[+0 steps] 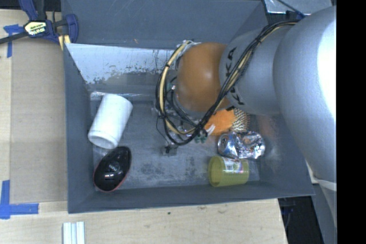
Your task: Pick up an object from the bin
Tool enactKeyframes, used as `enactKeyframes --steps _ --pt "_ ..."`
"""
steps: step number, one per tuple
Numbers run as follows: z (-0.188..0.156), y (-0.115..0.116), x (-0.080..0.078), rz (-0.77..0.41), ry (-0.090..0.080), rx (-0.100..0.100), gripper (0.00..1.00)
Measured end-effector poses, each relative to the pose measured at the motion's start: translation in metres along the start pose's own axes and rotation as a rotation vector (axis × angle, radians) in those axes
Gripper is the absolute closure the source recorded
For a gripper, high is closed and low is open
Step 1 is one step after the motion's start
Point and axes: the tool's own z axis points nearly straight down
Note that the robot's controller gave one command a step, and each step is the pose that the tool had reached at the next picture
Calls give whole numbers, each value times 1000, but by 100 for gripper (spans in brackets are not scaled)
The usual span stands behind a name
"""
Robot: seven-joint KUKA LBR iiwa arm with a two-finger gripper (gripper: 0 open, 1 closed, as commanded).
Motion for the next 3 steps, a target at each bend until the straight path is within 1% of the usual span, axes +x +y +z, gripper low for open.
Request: enactKeyframes --steps 1,2,3 --pt "-1 -41 40 -83 -2 1 0" --pt "-2 -39 39 -84 -5 0 100" --pt "-3 23 62 -53 -8 -3 100"
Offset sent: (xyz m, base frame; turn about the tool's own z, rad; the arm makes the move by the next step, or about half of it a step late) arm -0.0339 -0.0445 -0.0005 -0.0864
